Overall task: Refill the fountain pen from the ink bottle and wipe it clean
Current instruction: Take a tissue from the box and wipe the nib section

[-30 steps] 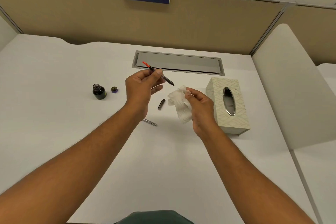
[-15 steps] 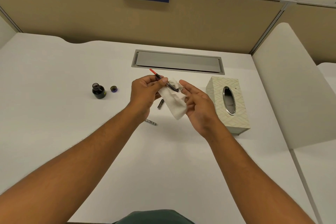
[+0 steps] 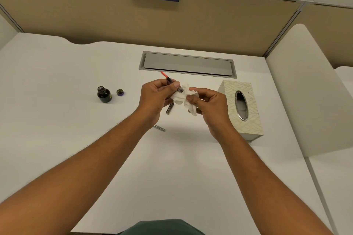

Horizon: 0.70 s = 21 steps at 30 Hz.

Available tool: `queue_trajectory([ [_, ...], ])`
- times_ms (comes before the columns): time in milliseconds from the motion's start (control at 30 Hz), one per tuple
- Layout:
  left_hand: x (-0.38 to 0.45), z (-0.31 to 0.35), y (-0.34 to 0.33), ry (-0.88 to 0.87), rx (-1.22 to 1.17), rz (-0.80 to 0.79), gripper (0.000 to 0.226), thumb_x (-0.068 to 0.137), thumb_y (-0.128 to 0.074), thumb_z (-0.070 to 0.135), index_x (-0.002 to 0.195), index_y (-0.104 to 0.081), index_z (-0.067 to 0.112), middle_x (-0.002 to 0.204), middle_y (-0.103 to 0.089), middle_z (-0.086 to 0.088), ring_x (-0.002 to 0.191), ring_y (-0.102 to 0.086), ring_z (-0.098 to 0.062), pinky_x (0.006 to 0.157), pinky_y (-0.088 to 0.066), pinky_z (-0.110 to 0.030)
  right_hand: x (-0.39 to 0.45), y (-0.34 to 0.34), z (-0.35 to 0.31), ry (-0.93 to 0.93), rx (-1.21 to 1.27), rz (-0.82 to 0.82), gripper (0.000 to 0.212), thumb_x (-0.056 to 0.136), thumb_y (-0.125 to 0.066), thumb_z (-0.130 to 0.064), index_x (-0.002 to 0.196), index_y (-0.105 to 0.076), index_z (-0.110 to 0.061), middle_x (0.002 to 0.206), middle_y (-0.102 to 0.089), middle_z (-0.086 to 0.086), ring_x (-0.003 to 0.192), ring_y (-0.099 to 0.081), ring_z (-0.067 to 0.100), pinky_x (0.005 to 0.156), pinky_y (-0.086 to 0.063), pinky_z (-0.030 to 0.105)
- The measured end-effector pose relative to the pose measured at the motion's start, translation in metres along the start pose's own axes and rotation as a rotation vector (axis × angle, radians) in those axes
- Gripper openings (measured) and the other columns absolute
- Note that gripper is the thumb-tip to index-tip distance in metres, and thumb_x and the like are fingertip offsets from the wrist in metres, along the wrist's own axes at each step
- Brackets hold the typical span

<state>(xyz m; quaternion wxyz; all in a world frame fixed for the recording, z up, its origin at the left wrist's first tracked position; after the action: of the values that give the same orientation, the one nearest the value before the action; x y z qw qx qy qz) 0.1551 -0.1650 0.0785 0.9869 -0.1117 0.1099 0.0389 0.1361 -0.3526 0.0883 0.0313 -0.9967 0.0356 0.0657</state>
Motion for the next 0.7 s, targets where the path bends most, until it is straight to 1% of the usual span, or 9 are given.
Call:
queue_trajectory([
  [67, -0.001, 0.001, 0.0, -0.005, -0.023, -0.002, 0.016, 0.095, -0.075, 0.013, 0.109, -0.076, 0.004, 0.099, -0.083, -0.012, 0.095, -0.08, -0.029, 0.086, -0.066, -0.039, 0.0, -0.001, 0.0, 0.004, -0.011, 0.036, 0.019, 0.087, -0.082, -0.001, 0.103, -0.081, -0.012, 0.099, -0.082, 0.004, 0.09, -0.079, 0.019, 0.072, -0.064, 0.03],
  [133, -0.002, 0.001, -0.001, -0.004, -0.046, -0.01, 0.018, 0.094, -0.077, 0.012, 0.11, -0.075, 0.004, 0.102, -0.082, -0.012, 0.098, -0.08, -0.03, 0.088, -0.065, -0.039, 0.001, 0.0, 0.0, 0.008, -0.006, 0.065, 0.018, 0.088, -0.082, -0.001, 0.102, -0.081, -0.013, 0.102, -0.082, 0.006, 0.095, -0.079, 0.021, 0.074, -0.063, 0.025],
  [200, -0.004, 0.0, -0.004, 0.003, -0.05, -0.025, 0.018, 0.091, -0.079, 0.012, 0.108, -0.076, 0.007, 0.105, -0.082, -0.012, 0.1, -0.08, -0.028, 0.09, -0.064, -0.039, 0.001, 0.0, 0.0, 0.014, 0.003, 0.09, 0.018, 0.088, -0.082, -0.003, 0.1, -0.08, -0.015, 0.104, -0.082, 0.009, 0.1, -0.079, 0.025, 0.08, -0.064, 0.027],
  [300, -0.005, -0.006, -0.009, 0.031, -0.068, -0.033, 0.015, 0.089, -0.081, 0.011, 0.104, -0.077, 0.01, 0.105, -0.081, -0.011, 0.099, -0.079, -0.025, 0.091, -0.062, -0.035, 0.0, -0.001, 0.0, 0.027, -0.015, 0.113, 0.017, 0.087, -0.084, -0.005, 0.095, -0.081, -0.02, 0.099, -0.082, 0.002, 0.098, -0.079, 0.022, 0.086, -0.065, 0.032],
  [400, -0.004, -0.012, -0.011, 0.082, -0.124, -0.026, 0.018, 0.089, -0.081, 0.011, 0.105, -0.078, 0.007, 0.11, -0.08, -0.015, 0.102, -0.076, -0.029, 0.094, -0.061, -0.036, -0.001, -0.004, 0.002, 0.014, 0.012, 0.12, 0.016, 0.085, -0.085, -0.004, 0.092, -0.082, -0.019, 0.093, -0.082, -0.003, 0.091, -0.079, 0.015, 0.083, -0.065, 0.029],
  [467, -0.004, -0.013, -0.009, 0.095, -0.143, -0.02, 0.02, 0.089, -0.081, 0.01, 0.107, -0.077, 0.005, 0.111, -0.079, -0.016, 0.102, -0.076, -0.03, 0.098, -0.061, -0.039, -0.002, -0.004, 0.005, -0.013, 0.052, 0.118, 0.014, 0.085, -0.085, -0.004, 0.096, -0.082, -0.011, 0.098, -0.083, 0.005, 0.09, -0.08, 0.018, 0.076, -0.064, 0.026],
  [533, -0.003, -0.012, -0.007, 0.082, -0.137, -0.018, 0.019, 0.09, -0.079, 0.008, 0.108, -0.077, 0.003, 0.111, -0.079, -0.017, 0.103, -0.076, -0.031, 0.099, -0.061, -0.04, -0.002, -0.004, 0.008, -0.029, 0.072, 0.117, 0.014, 0.087, -0.083, -0.003, 0.1, -0.082, -0.007, 0.101, -0.083, 0.01, 0.092, -0.08, 0.023, 0.075, -0.063, 0.026],
  [633, -0.002, -0.009, -0.005, 0.056, -0.122, -0.003, 0.015, 0.09, -0.078, 0.005, 0.105, -0.077, 0.004, 0.107, -0.08, -0.016, 0.101, -0.078, -0.031, 0.096, -0.062, -0.039, -0.001, -0.006, 0.009, -0.022, 0.068, 0.09, 0.012, 0.091, -0.08, -0.004, 0.102, -0.082, -0.008, 0.104, -0.083, 0.009, 0.099, -0.08, 0.032, 0.083, -0.065, 0.033],
  [700, -0.003, -0.007, -0.003, 0.043, -0.12, 0.008, 0.015, 0.09, -0.079, 0.005, 0.104, -0.077, 0.005, 0.105, -0.08, -0.015, 0.099, -0.079, -0.029, 0.092, -0.063, -0.037, -0.001, -0.009, 0.01, -0.029, 0.086, 0.063, 0.013, 0.093, -0.078, -0.005, 0.105, -0.082, -0.009, 0.105, -0.083, 0.008, 0.102, -0.079, 0.032, 0.088, -0.065, 0.036],
])
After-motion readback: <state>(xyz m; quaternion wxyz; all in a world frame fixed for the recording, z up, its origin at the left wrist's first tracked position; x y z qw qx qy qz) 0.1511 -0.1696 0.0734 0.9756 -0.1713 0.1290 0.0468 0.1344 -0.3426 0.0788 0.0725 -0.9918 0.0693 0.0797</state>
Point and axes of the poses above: each hand's wrist, its own x-axis towards the middle knuckle, its own y-axis out of the back of the hand, z = x × y, the point moved 10 cm from there along x, towards the middle knuckle
